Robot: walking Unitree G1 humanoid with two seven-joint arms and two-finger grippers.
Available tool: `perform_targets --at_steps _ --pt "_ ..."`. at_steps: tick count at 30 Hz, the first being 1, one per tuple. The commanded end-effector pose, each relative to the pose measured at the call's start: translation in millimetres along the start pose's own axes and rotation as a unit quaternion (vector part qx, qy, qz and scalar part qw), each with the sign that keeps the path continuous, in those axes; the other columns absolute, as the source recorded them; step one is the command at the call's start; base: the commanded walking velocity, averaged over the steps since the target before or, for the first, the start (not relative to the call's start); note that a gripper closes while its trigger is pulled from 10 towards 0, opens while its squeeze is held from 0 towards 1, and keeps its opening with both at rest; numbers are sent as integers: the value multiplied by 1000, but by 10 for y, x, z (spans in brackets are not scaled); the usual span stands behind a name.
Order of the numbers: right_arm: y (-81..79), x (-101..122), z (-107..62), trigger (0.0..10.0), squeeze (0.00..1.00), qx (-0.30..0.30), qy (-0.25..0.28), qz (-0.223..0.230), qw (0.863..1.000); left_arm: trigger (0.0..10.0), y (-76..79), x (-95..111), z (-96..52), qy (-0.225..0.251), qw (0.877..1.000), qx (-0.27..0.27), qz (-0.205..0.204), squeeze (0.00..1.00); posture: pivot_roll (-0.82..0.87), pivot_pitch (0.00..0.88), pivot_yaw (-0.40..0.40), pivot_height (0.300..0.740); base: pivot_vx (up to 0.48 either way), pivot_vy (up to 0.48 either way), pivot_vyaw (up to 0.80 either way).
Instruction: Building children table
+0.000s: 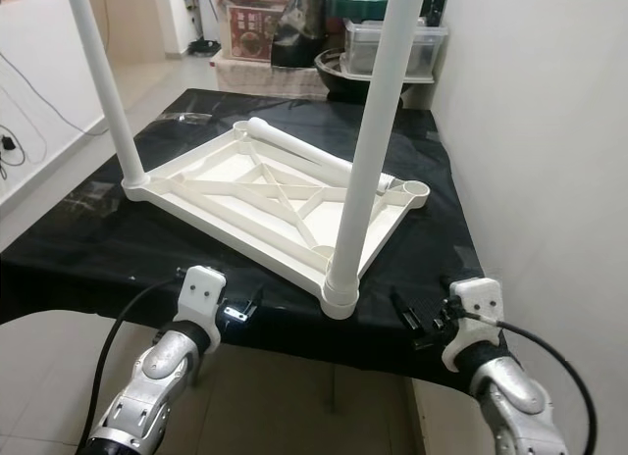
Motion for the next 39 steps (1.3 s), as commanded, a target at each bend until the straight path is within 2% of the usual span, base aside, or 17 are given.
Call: perform_targets --at_steps 1,2,3,5,8,11,29,39 --pt "-60 65 16 10000 0 34 2 10 999 10000 20 -15 -21 -4 1000 -10 -6 0 110 0 -42 740 0 0 0" --pt "-118 119 68 10000 0 67 1 10 998 10000 32 -12 -24 -3 1000 -18 -7 0 110 0 -42 740 0 0 0" --pt "-118 119 68 10000 0 67 1 10 998 10000 32 -12 -24 -3 1000 -18 -7 0 110 0 -42 740 0 0 0" --pt "-195 185 147 10000 0 106 -2 10 994 10000 45 -7 -32 -2 1000 -26 -8 0 123 0 -49 740 0 0 0" --pt "-229 202 202 10000 0 120 -4 6 993 10000 51 -10 -40 -2 1000 -28 -9 0 126 0 -48 740 0 0 0" --pt "-291 260 368 10000 0 150 -8 3 989 10000 63 -9 -58 -2 999 -30 -9 0 131 0 -59 740 0 0 0" --pt "-321 373 661 10000 0 170 -1 1 985 10000 121 23 -85 4 999 -41 -7 0 134 0 -75 740 0 0 0" --pt "-391 389 814 10000 0 192 -2 6 981 10000 130 34 -92 5 999 -42 -6 0 137 0 -78 740 0 0 0"
Point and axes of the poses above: a point about 5 cm out from each wrist's last joint towards the gripper, its own z axis pointing out of the wrist towards the gripper, its own x axis along the axis of the wrist's last joint, y = z × x, the point moved 1 cm from there along z, pointing out of the wrist towards the gripper, and after that the axes turned 13 degrees about z, right-handed, at the moved point
